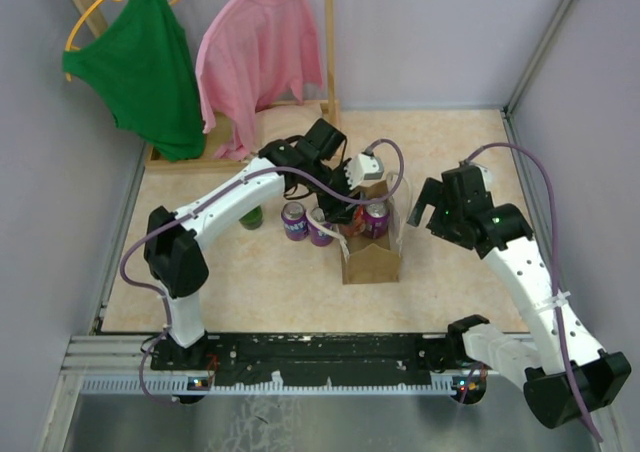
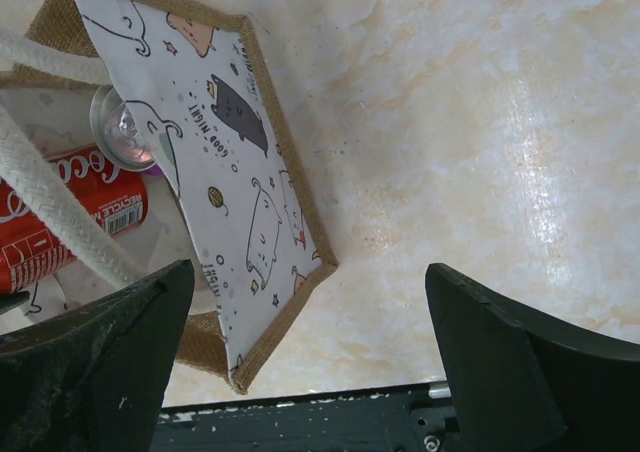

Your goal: Place the beverage into the canvas bag

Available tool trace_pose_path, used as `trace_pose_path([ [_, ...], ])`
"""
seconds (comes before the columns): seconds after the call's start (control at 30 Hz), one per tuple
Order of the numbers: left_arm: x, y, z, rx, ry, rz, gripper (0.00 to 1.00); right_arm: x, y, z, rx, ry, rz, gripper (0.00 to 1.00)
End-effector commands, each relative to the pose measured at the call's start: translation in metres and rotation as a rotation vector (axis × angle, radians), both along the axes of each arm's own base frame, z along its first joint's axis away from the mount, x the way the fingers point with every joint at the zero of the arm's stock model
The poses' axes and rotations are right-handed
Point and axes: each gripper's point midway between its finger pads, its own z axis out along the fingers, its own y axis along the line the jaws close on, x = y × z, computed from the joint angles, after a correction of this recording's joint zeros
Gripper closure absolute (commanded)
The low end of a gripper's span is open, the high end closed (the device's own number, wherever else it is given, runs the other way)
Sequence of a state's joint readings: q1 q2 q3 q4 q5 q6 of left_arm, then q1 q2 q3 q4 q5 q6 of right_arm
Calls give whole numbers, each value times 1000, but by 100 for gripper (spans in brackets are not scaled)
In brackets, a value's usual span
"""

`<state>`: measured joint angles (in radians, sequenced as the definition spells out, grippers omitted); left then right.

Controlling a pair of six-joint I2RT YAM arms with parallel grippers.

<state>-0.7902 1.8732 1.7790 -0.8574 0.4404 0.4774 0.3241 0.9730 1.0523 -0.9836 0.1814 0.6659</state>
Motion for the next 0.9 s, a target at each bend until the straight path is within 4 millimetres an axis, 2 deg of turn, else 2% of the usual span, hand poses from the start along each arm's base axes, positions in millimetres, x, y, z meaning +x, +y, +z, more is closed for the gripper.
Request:
trace_pose_path([
  [0.0,16,-15,1,-42,-79,-10,100,9,0,8,6,-35,-6,1],
  [0.5,35,-24,-38,10,-81,20,100,4,-3,8,2,-31,-14,1],
  [0.87,34,-26,-64,57,-55,21,100,0,-4,6,6,-30,-22,1],
])
